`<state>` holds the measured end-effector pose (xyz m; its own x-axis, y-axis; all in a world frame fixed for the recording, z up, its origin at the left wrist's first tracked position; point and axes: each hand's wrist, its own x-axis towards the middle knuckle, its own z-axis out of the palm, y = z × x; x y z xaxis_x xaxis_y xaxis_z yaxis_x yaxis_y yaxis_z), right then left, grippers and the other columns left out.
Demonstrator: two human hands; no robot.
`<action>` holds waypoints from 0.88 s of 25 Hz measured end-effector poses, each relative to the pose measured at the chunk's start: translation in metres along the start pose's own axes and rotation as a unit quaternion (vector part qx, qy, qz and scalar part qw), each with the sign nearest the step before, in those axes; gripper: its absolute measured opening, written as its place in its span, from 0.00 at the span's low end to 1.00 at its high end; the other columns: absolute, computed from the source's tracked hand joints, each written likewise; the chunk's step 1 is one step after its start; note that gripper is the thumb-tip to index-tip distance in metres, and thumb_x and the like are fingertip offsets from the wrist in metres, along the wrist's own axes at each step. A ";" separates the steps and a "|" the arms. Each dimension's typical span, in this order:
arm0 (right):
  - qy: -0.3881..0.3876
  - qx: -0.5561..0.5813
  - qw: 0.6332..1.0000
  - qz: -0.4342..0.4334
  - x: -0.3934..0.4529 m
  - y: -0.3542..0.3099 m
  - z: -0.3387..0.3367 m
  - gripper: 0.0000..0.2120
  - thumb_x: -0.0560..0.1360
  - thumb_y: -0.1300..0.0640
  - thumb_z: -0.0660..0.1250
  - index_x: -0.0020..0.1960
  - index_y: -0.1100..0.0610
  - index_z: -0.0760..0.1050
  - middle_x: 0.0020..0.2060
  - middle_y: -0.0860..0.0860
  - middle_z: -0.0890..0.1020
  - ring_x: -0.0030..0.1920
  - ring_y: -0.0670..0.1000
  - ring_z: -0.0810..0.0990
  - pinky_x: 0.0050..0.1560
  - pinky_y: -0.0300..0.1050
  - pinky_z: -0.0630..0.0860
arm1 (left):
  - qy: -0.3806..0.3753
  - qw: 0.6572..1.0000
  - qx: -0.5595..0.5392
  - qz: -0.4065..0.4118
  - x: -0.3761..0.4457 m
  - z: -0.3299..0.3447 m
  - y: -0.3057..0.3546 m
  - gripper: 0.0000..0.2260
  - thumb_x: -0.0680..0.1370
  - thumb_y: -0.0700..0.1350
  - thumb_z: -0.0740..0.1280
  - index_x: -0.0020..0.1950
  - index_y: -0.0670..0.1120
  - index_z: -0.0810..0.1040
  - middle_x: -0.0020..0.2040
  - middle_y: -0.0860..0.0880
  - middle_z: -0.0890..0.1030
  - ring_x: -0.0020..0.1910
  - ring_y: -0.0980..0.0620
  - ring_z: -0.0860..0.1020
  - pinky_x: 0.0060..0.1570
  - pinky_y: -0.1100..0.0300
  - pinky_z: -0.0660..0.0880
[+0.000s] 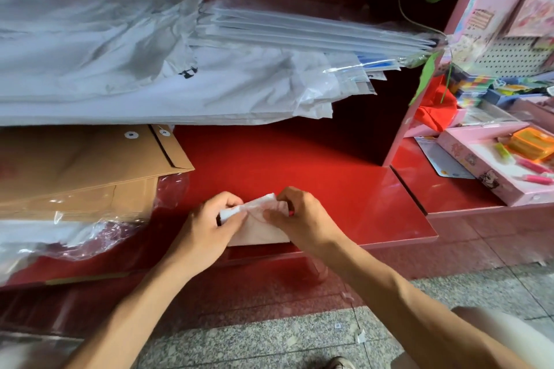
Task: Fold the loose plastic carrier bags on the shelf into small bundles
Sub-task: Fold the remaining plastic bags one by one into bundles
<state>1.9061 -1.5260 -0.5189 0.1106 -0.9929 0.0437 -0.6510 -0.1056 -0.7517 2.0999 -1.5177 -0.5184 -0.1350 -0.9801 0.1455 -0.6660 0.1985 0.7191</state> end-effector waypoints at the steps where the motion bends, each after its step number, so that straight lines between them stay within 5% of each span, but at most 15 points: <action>1: 0.004 0.068 0.998 0.000 0.002 -0.009 0.000 0.10 0.72 0.50 0.73 0.44 0.54 0.74 0.33 0.44 0.77 0.34 0.46 0.74 0.33 0.46 0.69 | 0.023 0.998 -0.047 -0.020 -0.003 -0.008 0.003 0.06 0.78 0.44 0.68 0.46 0.55 0.79 0.40 0.60 0.80 0.40 0.62 0.77 0.36 0.69 0.69; 4: -0.013 0.169 0.985 -0.033 -0.004 -0.051 0.006 0.12 0.69 0.48 0.75 0.49 0.52 0.80 0.37 0.49 0.86 0.38 0.46 0.83 0.37 0.52 0.79 | 0.104 0.987 -0.113 -0.052 -0.026 -0.050 0.012 0.07 0.77 0.43 0.70 0.48 0.56 0.83 0.45 0.62 0.83 0.47 0.69 0.78 0.39 0.75 0.68; 9: -0.171 0.302 0.934 -0.081 -0.026 -0.163 0.054 0.04 0.74 0.66 0.71 0.48 0.65 0.81 0.31 0.60 0.81 0.28 0.50 0.77 0.23 0.40 0.71 | 0.231 0.964 -0.123 -0.055 -0.123 -0.155 -0.008 0.11 0.74 0.35 0.71 0.44 0.53 0.83 0.39 0.60 0.85 0.36 0.66 0.79 0.38 0.72 0.72; 13: -0.318 0.356 0.875 -0.085 -0.060 -0.268 0.152 0.08 0.74 0.68 0.69 0.53 0.68 0.78 0.42 0.63 0.83 0.37 0.54 0.83 0.35 0.40 0.80 | 0.403 0.891 -0.153 -0.140 -0.237 -0.221 -0.060 0.12 0.75 0.33 0.70 0.46 0.51 0.82 0.37 0.58 0.84 0.34 0.62 0.79 0.35 0.70 0.73; 16: -0.409 0.306 0.854 -0.096 -0.090 -0.322 0.228 0.06 0.75 0.68 0.69 0.51 0.66 0.79 0.39 0.60 0.83 0.36 0.53 0.83 0.38 0.42 0.82 | 0.510 0.818 -0.160 -0.213 -0.314 -0.238 -0.107 0.11 0.75 0.34 0.71 0.46 0.52 0.82 0.39 0.57 0.85 0.37 0.60 0.81 0.40 0.67 0.78; 20: -0.445 0.214 0.864 -0.098 -0.112 -0.337 0.321 0.06 0.76 0.67 0.69 0.40 0.61 0.79 0.34 0.55 0.80 0.33 0.51 0.79 0.32 0.40 0.79 | 0.527 0.766 -0.112 -0.351 -0.382 -0.209 -0.180 0.08 0.76 0.37 0.71 0.44 0.50 0.84 0.43 0.51 0.85 0.44 0.49 0.83 0.47 0.55 0.80; 22: -0.398 0.174 0.892 -0.125 -0.105 -0.316 0.354 0.08 0.73 0.64 0.72 0.36 0.56 0.80 0.31 0.51 0.80 0.35 0.49 0.78 0.36 0.45 0.76 | 0.466 0.779 -0.074 -0.413 -0.392 -0.186 -0.215 0.04 0.75 0.41 0.71 0.46 0.49 0.84 0.45 0.52 0.84 0.45 0.48 0.82 0.49 0.51 0.80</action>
<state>2.3656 -1.3692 -0.5189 0.8079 -0.5731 -0.1376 -0.2733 -0.1575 -0.9489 2.4325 -1.1766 -0.6042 0.9317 -0.3621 -0.0277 -0.1424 -0.4345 0.8894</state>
